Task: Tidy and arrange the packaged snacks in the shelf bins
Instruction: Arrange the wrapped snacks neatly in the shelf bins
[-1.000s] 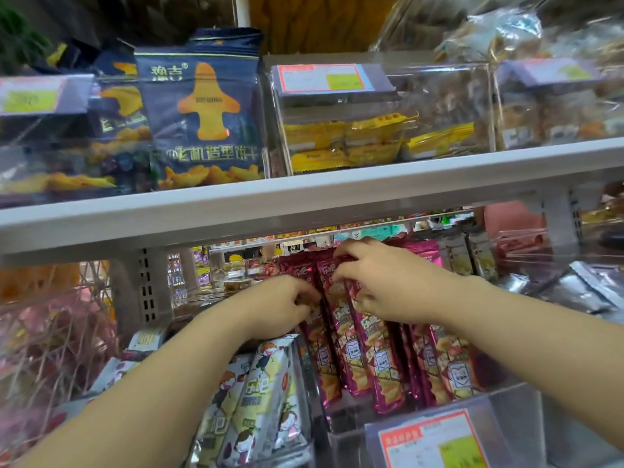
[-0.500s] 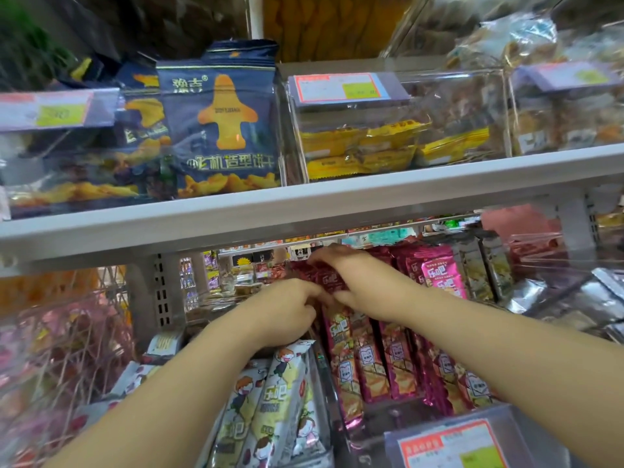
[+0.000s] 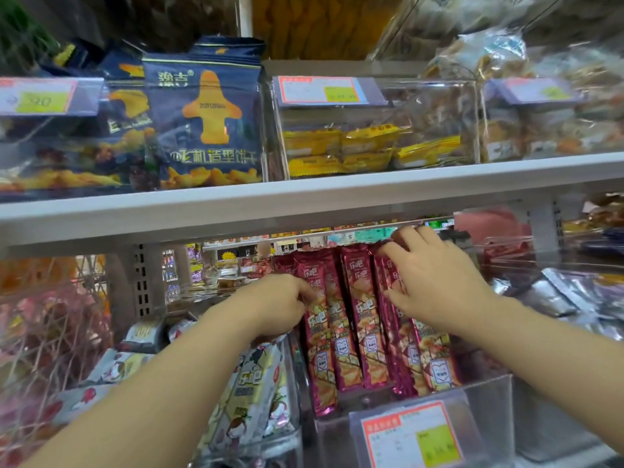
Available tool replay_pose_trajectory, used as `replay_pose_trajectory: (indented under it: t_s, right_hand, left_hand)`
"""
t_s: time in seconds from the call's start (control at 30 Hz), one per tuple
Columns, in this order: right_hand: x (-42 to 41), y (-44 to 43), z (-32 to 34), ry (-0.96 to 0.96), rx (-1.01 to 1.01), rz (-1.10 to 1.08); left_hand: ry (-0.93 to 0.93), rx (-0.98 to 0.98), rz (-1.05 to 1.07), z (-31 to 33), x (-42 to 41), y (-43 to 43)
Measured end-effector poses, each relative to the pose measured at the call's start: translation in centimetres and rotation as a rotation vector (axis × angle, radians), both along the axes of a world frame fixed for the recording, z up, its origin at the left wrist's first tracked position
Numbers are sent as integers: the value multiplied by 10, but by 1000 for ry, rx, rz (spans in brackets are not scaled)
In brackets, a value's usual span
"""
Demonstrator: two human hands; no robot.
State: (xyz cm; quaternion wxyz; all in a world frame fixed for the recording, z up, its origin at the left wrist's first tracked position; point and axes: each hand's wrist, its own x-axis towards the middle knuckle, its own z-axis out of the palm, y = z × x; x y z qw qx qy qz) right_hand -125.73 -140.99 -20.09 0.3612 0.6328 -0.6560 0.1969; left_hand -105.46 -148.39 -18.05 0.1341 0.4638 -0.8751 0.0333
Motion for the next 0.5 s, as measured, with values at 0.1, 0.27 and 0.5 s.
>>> replay_pose_trajectory:
  t_s: [0.1,0.27,0.5]
  right_hand:
    - [-7,4,-9,-104,16,29]
    - [-13,10,-4,-239,-22,175]
    - [19,-1,5,-275,-24,439]
  left_hand:
    - [-27,-24,40,-1,-3,2]
    - [-56,-39,64,0,-1,5]
    - [-43,-78,62,-3,0,1]
